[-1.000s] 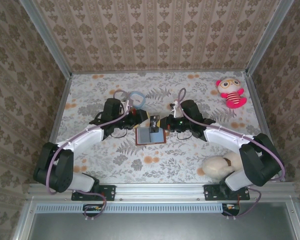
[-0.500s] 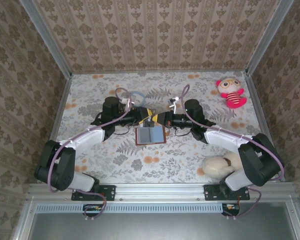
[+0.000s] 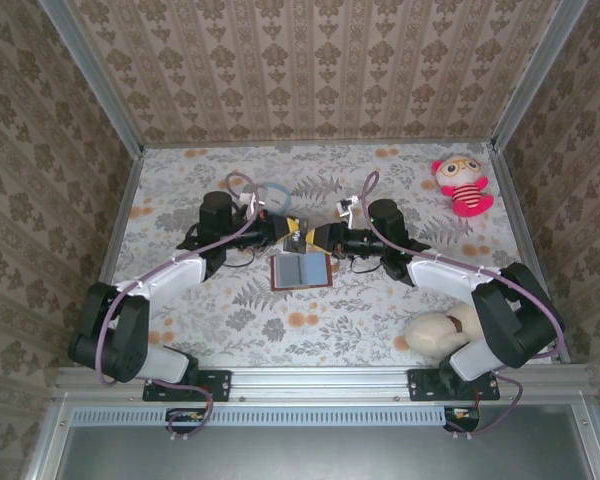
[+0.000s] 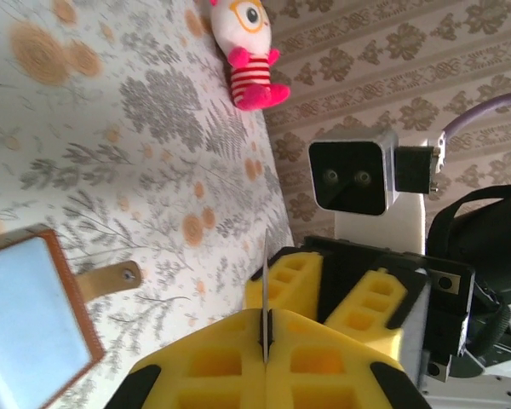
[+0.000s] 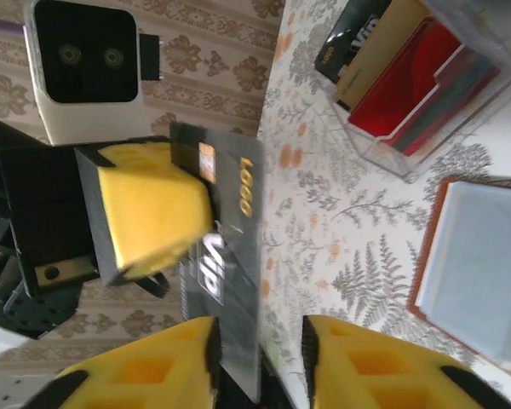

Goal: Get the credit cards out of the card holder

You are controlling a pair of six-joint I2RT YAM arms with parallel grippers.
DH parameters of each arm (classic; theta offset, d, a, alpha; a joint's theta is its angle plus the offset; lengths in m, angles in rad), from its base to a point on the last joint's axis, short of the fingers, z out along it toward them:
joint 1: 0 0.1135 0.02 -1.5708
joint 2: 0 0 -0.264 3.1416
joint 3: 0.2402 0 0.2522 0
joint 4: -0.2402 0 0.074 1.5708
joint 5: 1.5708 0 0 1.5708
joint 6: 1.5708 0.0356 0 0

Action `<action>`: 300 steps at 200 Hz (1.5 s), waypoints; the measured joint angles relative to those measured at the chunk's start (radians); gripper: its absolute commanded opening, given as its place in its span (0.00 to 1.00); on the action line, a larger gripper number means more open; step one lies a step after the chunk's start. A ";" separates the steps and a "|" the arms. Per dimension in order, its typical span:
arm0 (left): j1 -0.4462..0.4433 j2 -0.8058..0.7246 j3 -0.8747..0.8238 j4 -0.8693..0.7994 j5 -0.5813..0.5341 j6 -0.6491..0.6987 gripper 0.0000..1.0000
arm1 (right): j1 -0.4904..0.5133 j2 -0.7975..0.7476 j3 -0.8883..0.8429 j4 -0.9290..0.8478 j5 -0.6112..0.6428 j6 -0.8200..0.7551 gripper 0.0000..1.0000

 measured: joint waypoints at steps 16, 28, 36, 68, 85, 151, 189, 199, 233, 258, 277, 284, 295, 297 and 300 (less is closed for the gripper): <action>0.016 -0.031 0.004 -0.094 -0.041 0.067 0.00 | -0.014 -0.014 0.004 -0.089 0.035 -0.050 0.70; 0.020 -0.062 0.025 -0.201 -0.085 0.137 0.00 | -0.027 -0.034 0.013 -0.180 0.073 -0.097 0.81; 0.020 -0.084 0.047 -0.273 -0.119 0.184 0.00 | -0.035 -0.048 0.023 -0.240 0.098 -0.131 0.87; 0.022 -0.180 0.164 -0.523 -0.285 0.388 0.00 | -0.085 -0.138 0.080 -0.486 0.225 -0.283 1.00; 0.022 -0.216 0.216 -0.610 -0.381 0.499 0.00 | -0.117 -0.180 0.101 -0.575 0.294 -0.359 1.00; 0.022 -0.141 0.326 -0.768 -0.705 0.908 0.00 | -0.206 -0.199 0.058 -0.690 0.401 -0.524 1.00; 0.031 -0.019 0.346 -0.742 -0.742 1.112 0.00 | -0.248 -0.188 0.031 -0.712 0.404 -0.576 1.00; 0.038 0.003 0.349 -0.739 -0.737 1.160 0.00 | -0.257 -0.188 0.023 -0.708 0.404 -0.581 1.00; 0.075 0.074 0.374 -0.720 -0.697 1.306 0.00 | -0.267 -0.185 0.006 -0.711 0.404 -0.587 1.00; 0.113 0.137 0.418 -0.715 -0.658 1.371 0.00 | -0.267 -0.185 0.006 -0.709 0.403 -0.587 1.00; 0.142 0.180 0.436 -0.713 -0.629 1.407 0.00 | -0.267 -0.184 0.005 -0.708 0.399 -0.587 1.00; 0.150 0.196 0.442 -0.713 -0.623 1.419 0.00 | -0.267 -0.183 0.004 -0.708 0.397 -0.587 1.00; 0.160 0.222 0.453 -0.718 -0.611 1.433 0.00 | -0.267 -0.181 0.003 -0.707 0.396 -0.587 1.00; 0.162 0.228 0.456 -0.719 -0.609 1.437 0.00 | -0.267 -0.180 0.003 -0.708 0.396 -0.587 1.00; 0.165 0.235 0.460 -0.720 -0.605 1.440 0.00 | -0.267 -0.179 0.003 -0.707 0.396 -0.587 1.00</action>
